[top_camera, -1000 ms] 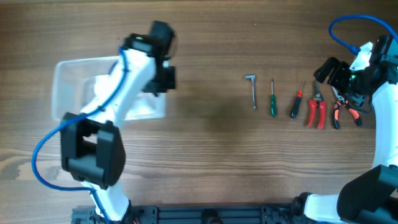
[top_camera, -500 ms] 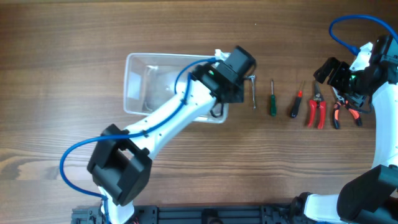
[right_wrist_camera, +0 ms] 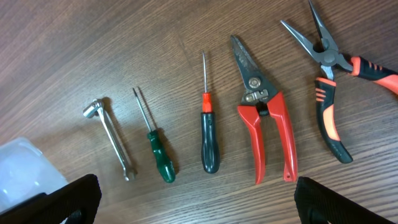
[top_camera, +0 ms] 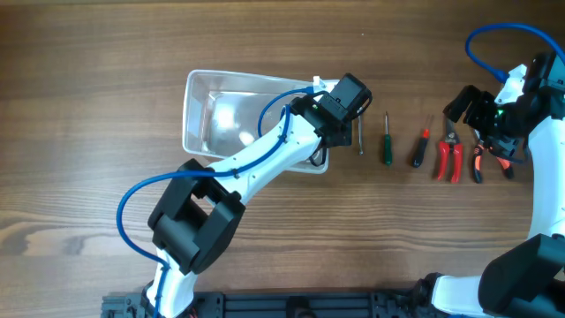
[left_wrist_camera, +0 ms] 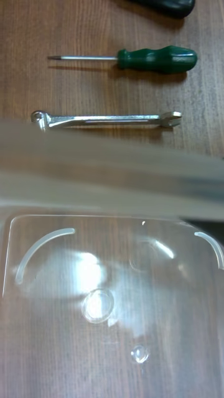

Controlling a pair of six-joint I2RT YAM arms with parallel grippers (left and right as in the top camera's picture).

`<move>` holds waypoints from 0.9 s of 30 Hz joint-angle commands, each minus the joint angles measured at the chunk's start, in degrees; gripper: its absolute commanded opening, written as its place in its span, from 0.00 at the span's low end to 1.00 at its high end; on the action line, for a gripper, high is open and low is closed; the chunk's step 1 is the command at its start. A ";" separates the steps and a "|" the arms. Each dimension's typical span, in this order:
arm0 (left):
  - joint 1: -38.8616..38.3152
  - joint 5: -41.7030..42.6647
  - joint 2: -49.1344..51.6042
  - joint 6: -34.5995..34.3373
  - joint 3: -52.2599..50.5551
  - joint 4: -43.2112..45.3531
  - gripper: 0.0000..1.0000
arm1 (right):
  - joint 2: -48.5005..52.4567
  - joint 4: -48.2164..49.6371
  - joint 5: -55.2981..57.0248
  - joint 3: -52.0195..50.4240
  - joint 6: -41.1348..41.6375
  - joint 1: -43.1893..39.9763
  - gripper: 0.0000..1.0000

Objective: Pack container

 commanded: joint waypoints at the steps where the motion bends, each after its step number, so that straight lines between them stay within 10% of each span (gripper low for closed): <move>1: 0.39 5.75 1.81 -2.69 0.85 3.43 0.06 | 0.63 -0.09 0.74 -0.24 0.87 0.20 1.00; 5: 0.42 7.91 1.84 -2.80 0.85 5.64 0.11 | 0.63 -0.11 0.72 -0.24 0.85 0.20 1.00; 8: 0.42 7.91 1.84 -3.63 0.85 6.16 0.42 | 0.63 -0.09 0.74 -0.24 0.83 0.20 1.00; 11: 0.39 8.13 1.81 -3.65 0.85 6.51 0.52 | 0.63 -0.02 0.74 -0.24 0.85 0.20 1.00; 27: 1.66 8.68 -1.51 1.95 3.21 7.10 0.49 | 0.63 0.42 0.76 -0.24 0.81 0.20 1.00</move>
